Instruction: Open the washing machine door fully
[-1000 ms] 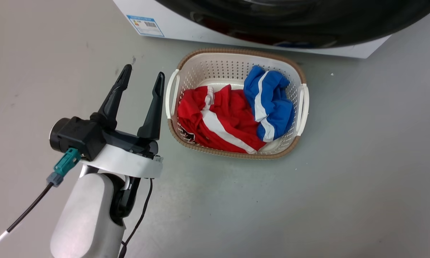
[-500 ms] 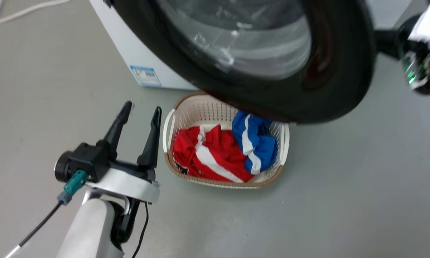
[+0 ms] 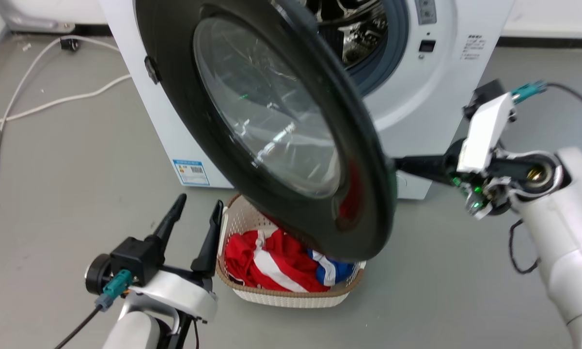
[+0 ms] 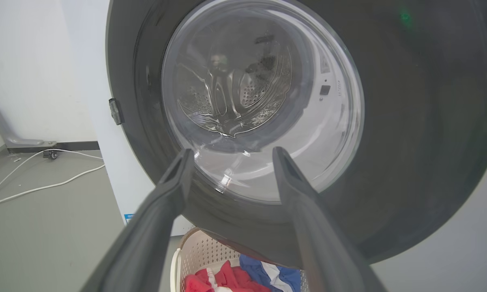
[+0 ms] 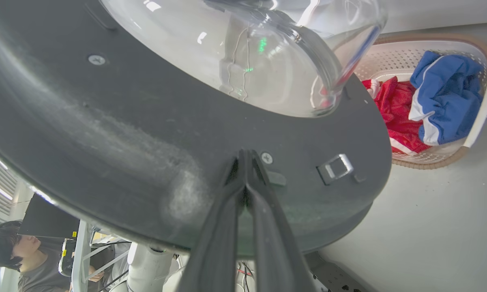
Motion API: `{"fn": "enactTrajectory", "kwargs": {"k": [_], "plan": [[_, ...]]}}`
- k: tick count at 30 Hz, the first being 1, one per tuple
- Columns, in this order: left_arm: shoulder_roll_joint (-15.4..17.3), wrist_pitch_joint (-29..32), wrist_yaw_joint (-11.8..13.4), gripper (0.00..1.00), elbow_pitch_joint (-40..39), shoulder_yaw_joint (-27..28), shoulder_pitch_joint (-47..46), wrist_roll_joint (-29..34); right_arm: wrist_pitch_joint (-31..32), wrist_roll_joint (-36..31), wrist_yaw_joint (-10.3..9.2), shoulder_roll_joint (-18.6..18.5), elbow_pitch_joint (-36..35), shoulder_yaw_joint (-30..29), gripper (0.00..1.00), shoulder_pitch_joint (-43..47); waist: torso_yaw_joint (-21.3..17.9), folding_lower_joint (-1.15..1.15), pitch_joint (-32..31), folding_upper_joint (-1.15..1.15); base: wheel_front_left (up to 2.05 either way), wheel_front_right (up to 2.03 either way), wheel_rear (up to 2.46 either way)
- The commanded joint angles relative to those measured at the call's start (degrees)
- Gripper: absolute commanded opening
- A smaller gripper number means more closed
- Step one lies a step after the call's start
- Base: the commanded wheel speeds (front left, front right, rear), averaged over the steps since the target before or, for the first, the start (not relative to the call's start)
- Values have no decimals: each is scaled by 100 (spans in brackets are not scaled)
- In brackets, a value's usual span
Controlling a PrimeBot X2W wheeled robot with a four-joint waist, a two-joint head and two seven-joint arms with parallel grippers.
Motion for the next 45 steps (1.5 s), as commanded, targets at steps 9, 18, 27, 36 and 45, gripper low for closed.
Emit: {"fn": "enactTrajectory", "kwargs": {"k": [9, 18, 27, 36, 45], "plan": [[-5, -18, 3, 100, 172, -386, 210, -99, -10, -98, 2, 507, -577, 179, 0, 681, 84, 1, -433, 0, 0, 0, 0], [38, -17, 3, 100, 200, -414, 277, -157, -329, -276, 2, 727, -1014, 175, 0, 1154, 160, 1, -512, 0, 0, 0, 0], [10, -17, 22, 100, 234, -313, 381, -142, -1969, -669, 2, 579, -1331, -523, 0, 1612, 95, 1, -642, 0, 0, 0, 0], [28, -17, 88, 100, 244, -102, 513, -178, -3862, -1420, 2, 92, -2097, -1393, 0, 2620, -108, 1, -679, 0, 0, 0, 0], [64, -17, 178, 100, 236, 159, 645, -202, -5176, -3088, 2, 65, -3278, -2287, 35, 4431, -321, 1, -712, 0, 0, 0, 0]]}}
